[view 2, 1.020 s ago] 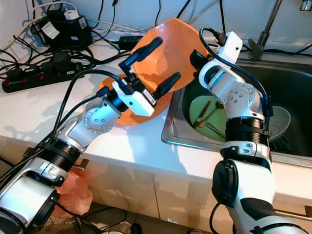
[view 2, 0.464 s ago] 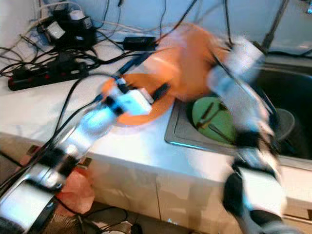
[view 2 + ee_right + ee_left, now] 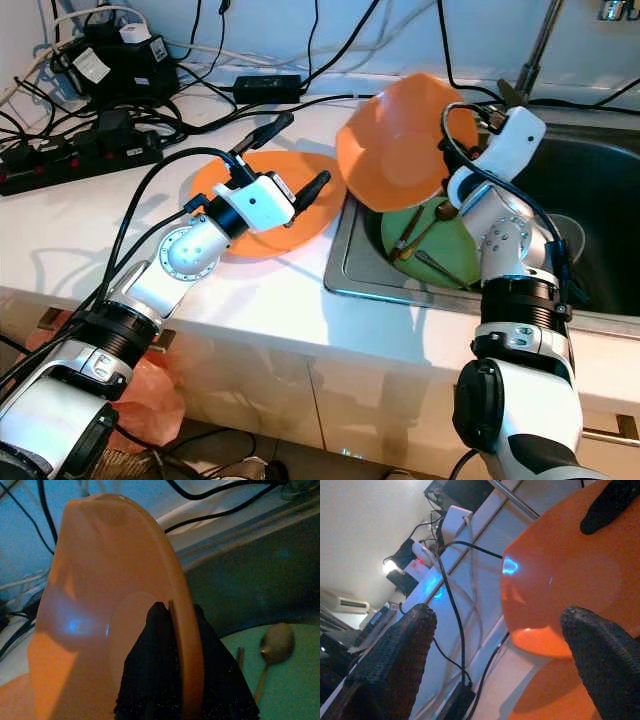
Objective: Kitchen organization
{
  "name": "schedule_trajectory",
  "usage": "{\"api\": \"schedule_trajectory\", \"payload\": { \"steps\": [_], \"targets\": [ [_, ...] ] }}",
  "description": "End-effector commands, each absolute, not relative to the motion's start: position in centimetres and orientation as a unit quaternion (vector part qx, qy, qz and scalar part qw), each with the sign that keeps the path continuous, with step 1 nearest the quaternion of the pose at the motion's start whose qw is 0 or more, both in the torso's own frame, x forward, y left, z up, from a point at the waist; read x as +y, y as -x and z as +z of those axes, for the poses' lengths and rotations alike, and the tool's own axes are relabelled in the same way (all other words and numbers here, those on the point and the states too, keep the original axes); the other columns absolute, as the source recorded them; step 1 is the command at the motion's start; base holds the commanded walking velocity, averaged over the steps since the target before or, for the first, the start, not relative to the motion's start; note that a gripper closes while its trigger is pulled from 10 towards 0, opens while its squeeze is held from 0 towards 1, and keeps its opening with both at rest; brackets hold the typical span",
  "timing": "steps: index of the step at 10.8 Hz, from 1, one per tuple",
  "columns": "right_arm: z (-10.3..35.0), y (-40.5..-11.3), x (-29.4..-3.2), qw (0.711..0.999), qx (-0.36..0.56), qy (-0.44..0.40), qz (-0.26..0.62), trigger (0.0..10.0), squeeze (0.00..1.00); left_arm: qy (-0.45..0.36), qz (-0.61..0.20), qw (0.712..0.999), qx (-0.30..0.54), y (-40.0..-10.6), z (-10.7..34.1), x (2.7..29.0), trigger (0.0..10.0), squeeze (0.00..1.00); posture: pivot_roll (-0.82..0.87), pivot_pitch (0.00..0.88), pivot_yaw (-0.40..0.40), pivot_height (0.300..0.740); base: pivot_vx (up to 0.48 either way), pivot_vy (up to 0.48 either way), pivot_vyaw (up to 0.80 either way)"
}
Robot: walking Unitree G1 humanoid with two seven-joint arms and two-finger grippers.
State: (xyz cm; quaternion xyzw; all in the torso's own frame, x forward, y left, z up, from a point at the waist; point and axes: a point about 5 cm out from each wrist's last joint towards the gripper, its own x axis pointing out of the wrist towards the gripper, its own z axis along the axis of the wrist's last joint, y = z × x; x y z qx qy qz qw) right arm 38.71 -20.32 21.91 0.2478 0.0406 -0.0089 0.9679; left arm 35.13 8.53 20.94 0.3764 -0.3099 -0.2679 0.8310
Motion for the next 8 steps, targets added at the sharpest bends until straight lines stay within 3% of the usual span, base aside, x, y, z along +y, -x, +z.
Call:
{"api": "schedule_trajectory", "payload": {
  "steps": [1, 5, 8],
  "targets": [
    [23.5, -38.8, -20.7, 0.97, 0.0, -0.241, -0.017, 0.0, 0.0, -0.373, -0.27, 0.831, -0.314, -35.1, 21.5, 8.6, 10.0, 0.0, 0.02, 0.051, 0.054, 0.74, 0.0, 0.0, 0.0],
    [22.2, -37.8, -25.1, 0.975, 0.0, -0.171, -0.143, 0.0, 0.0, -0.323, -0.3, 0.851, -0.285, -35.5, 21.6, 7.9, 10.0, 0.0, 0.01, 0.055, 0.057, 0.74, 0.0, 0.0, 0.0],
    [19.7, -37.4, -25.9, 0.973, 0.05, -0.136, -0.182, 0.0, 0.0, -0.197, -0.341, 0.901, -0.18, -35.8, 19.4, 5.9, 10.0, 0.0, 0.01, 0.061, 0.061, 0.74, 0.0, 0.0, 0.0]
  ]
}}
